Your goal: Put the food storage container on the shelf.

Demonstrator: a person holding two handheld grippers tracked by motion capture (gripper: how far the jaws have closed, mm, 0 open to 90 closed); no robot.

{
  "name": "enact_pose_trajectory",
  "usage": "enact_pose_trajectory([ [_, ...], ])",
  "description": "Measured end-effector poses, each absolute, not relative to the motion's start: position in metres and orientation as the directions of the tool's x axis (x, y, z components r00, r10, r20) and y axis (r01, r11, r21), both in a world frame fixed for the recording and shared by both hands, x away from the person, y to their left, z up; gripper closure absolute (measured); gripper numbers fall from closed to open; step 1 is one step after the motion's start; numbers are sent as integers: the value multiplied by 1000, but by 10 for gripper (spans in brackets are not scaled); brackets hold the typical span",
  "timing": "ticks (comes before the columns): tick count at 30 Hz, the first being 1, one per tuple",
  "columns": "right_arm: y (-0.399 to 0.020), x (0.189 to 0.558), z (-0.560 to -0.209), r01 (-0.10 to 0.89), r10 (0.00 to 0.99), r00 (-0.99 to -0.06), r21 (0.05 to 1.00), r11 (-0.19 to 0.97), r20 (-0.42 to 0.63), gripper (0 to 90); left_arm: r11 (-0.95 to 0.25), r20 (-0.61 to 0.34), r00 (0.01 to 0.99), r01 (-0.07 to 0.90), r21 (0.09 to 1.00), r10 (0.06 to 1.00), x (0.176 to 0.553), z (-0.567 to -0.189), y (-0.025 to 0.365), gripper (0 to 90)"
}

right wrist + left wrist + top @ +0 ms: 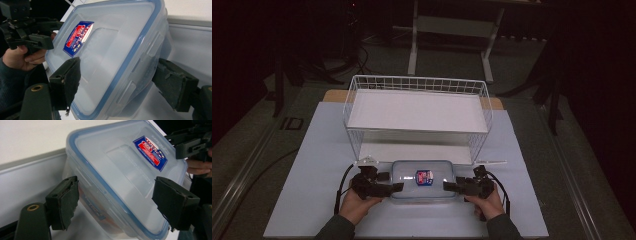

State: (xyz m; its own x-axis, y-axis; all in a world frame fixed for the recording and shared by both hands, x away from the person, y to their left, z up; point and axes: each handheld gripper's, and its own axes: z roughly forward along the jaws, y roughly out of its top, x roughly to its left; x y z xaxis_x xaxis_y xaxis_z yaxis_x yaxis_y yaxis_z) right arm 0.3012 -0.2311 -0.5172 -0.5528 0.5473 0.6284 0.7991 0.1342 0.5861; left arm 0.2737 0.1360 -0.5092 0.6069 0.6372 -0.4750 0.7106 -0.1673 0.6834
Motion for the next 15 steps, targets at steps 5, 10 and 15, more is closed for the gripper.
enact_pose_trajectory([
  [5, -234, 303, -521, 818, 519, -536, 561, 125, 665, 247, -142, -524, 586, 738, 659, 618, 276, -513, 137, 215],
  [10, -235, 303, -521, 823, 515, -530, 555, 120, 674, 259, -110, -566, 556, 766, 634, 608, 277, -515, 141, 241],
  [15, -235, 302, -520, 816, 512, -538, 566, 117, 670, 278, -94, -607, 537, 789, 607, 586, 280, -518, 141, 237],
])
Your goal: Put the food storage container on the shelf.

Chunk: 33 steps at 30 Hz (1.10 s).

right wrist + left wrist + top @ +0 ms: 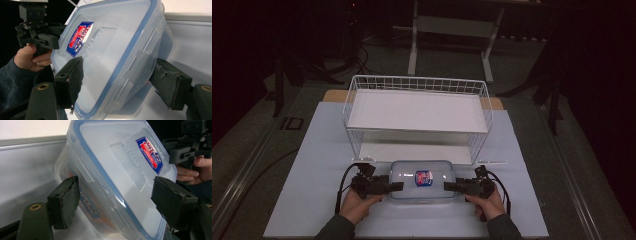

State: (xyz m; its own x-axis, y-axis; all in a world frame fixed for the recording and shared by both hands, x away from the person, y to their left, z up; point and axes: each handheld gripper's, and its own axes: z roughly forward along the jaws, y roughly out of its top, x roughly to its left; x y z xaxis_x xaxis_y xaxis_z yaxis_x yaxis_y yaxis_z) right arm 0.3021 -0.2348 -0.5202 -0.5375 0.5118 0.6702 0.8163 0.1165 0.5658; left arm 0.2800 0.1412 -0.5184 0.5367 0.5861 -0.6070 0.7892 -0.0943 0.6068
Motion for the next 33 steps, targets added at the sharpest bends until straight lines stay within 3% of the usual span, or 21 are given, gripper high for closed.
enact_pose_trajectory([
  [2, -235, 302, -520, 820, 510, -534, 560, 118, 674, 290, -90, -603, 538, 785, 613, 589, 279, -517, 143, 254],
  [6, -239, 299, -515, 814, 501, -541, 571, 108, 676, 367, -69, -617, 529, 789, 611, 582, 277, -512, 149, 386],
  [14, -247, 286, -507, 799, 485, -565, 590, 119, 667, 484, -93, -569, 563, 755, 649, 600, 261, -499, 150, 486],
  [22, -250, 273, -501, 782, 473, -589, 610, 128, 655, 525, -114, -510, 595, 712, 693, 621, 239, -492, 148, 520],
  [33, -247, 268, -493, 745, 489, -624, 653, 136, 610, 524, -106, -494, 600, 696, 711, 629, 237, -486, 149, 520],
])
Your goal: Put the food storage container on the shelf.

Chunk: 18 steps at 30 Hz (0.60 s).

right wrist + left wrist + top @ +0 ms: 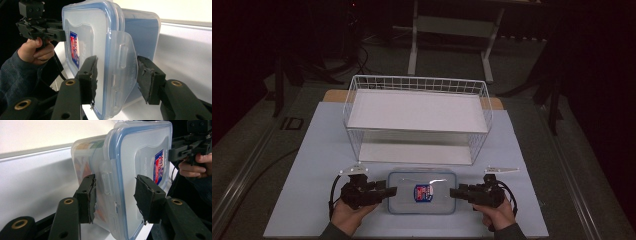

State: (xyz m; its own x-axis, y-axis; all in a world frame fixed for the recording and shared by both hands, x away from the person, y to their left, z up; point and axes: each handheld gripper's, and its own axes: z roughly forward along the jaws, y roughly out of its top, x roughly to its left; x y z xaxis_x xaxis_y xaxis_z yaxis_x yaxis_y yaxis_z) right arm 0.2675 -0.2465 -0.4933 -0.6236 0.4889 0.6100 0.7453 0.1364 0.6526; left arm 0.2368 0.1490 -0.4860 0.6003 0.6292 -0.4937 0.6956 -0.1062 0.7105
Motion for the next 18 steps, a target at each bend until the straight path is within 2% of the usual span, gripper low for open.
enact_pose_trajectory([
  [18, -241, 260, -455, 651, 511, -691, 748, 132, 511, 520, -96, -439, 649, 619, 779, 621, 235, -454, 154, 519],
])
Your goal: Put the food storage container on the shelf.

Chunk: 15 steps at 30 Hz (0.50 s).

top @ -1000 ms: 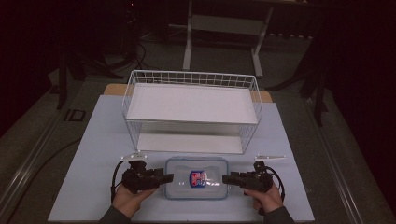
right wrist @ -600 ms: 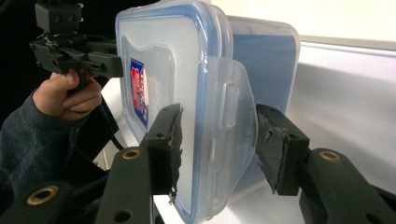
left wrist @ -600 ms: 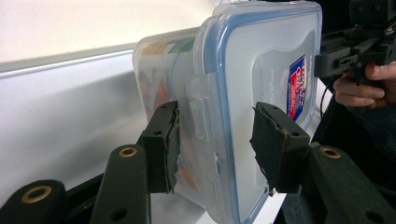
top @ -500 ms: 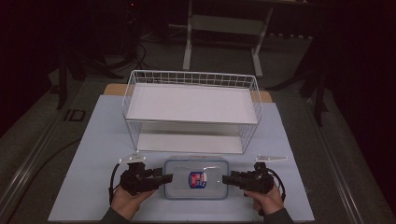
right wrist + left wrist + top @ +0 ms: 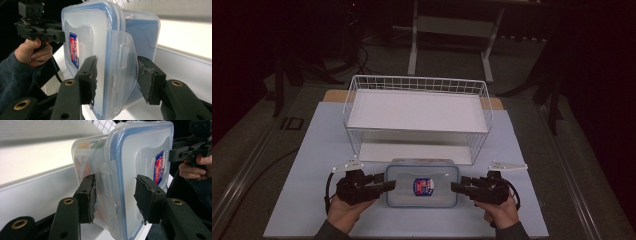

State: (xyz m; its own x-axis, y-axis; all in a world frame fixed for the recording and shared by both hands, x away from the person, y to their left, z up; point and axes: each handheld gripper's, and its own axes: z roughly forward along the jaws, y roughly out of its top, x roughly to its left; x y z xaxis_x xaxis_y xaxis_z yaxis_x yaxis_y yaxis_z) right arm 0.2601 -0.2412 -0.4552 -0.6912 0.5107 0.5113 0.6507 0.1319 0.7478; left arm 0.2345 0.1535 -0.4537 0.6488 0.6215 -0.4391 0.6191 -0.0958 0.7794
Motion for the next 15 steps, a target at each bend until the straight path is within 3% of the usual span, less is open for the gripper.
enact_pose_trajectory([
  [15, -244, 260, -404, 568, 490, -740, 818, 88, 461, 526, -105, -359, 696, 528, 843, 621, 238, -396, 153, 519],
])
